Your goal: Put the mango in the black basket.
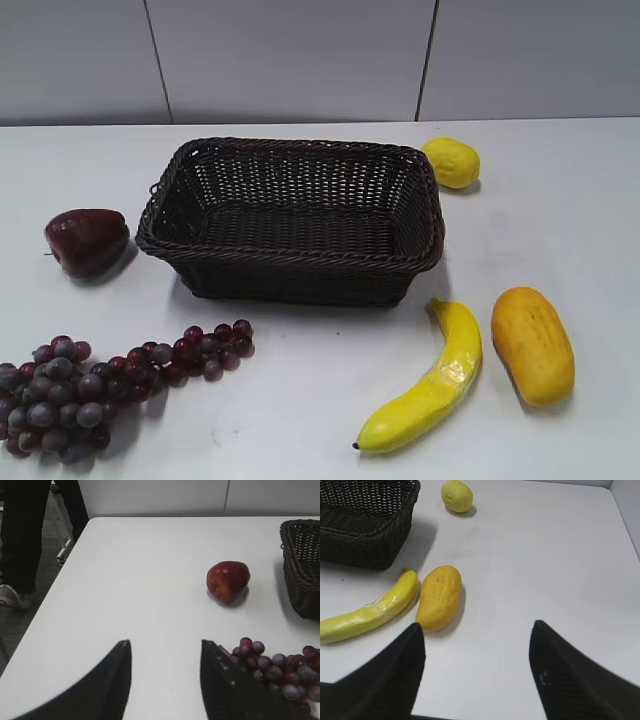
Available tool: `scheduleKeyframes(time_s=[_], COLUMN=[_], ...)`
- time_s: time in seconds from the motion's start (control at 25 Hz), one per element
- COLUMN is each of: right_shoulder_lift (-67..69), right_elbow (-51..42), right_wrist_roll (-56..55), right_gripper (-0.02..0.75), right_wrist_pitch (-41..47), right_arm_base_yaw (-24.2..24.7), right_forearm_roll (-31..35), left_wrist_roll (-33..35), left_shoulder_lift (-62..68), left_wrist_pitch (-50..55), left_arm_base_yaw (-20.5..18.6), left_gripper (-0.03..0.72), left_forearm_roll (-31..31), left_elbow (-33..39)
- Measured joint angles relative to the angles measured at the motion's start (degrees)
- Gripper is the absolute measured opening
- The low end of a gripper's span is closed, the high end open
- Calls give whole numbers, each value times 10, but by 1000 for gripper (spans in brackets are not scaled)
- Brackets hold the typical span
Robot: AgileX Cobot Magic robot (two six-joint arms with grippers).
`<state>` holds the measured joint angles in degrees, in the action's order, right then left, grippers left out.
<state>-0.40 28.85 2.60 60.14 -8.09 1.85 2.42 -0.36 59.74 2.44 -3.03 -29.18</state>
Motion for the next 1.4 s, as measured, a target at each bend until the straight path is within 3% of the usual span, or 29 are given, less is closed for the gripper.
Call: scheduleKeyframes(time_s=[1.4], right_shoulder_lift=[1], right_elbow=[0], right_wrist_roll=[0], right_gripper=[504], right_wrist_pitch=[0], right_arm_base_yaw=[0], right_forearm_roll=[13], left_wrist_roll=[0], left_shoulder_lift=[0], left_wrist_pitch=[0], left_arm_base_yaw=[5], left_gripper=[348], left_forearm_roll=[0], left_elbow=[0])
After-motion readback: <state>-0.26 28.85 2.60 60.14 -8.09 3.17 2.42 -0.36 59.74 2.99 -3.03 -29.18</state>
